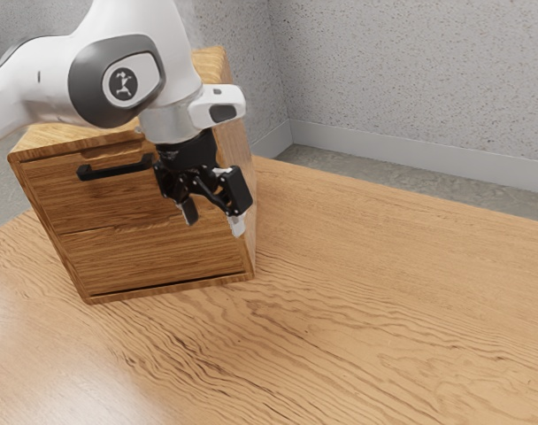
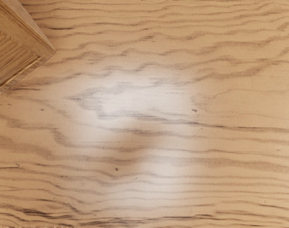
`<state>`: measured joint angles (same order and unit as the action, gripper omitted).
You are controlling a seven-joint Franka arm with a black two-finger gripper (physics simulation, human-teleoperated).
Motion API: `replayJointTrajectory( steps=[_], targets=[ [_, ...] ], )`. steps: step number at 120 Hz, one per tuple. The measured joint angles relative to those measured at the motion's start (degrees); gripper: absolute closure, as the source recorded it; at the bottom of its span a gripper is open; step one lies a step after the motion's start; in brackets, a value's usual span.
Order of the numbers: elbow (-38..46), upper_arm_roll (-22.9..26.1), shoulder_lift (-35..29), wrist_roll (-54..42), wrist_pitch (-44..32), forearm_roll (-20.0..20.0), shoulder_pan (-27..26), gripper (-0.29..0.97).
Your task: Pull the drawer handle with one arm to open the drawer
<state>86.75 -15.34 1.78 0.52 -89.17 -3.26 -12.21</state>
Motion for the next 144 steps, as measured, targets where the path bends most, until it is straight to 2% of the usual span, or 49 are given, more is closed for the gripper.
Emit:
replayJointTrajectory(
  steps=[26, 35, 43, 50, 62, 74, 84, 91, 104, 112, 121, 129, 134, 139, 144],
  targets=[
    [-0.78, -0.63, -0.43, 0.45, 0.23, -0.69, 6.69, 0.0],
    [-6.11, 1.3, -6.57, 0.59, 1.32, -0.66, 9.2, 0.0],
    [-7.59, 3.44, -10.07, 0.69, 2.88, -0.31, 5.98, 0.0],
    [-7.92, 4.09, -10.91, 0.75, 4.45, 1.94, 3.06, 0.0],
    [-7.91, 3.05, -9.57, 1.92, 6.86, 4.62, 5.34, 0.0],
    [-7.71, 0.79, -7.67, 10.96, 10.99, 5.61, 7.3, 0.0],
    [-7.62, -6.42, -6.22, 18.69, 12.84, 4.17, 7.15, 0.0],
    [-7.52, -10.34, -4.27, 23.43, 13.6, 3.31, 9.41, 0.0],
    [-7.89, -12.5, -3.39, 31.13, 14.51, 2.66, 14.49, 0.0],
    [-8.24, -14.29, -4.27, 35.23, 14.82, 2.59, 14.8, 0.0],
    [-7.41, -15.22, -6.06, 38.85, 14.63, 3.28, 13.17, 0.0],
    [-3.9, -15.34, -9.5, 40.66, 13.94, 5.31, 9.73, 0.0],
    [-2.07, -15.24, -11.36, 41.79, 13.31, 6.61, 9.52, 0.0],
    [0.02, -13.82, -13.83, 43.5, 12.37, 8.09, 10.05, 0.0],
    [5.81, -10.21, -18.12, 45.95, 9.8, 9.4, 11.54, 0.0]
  ],
)
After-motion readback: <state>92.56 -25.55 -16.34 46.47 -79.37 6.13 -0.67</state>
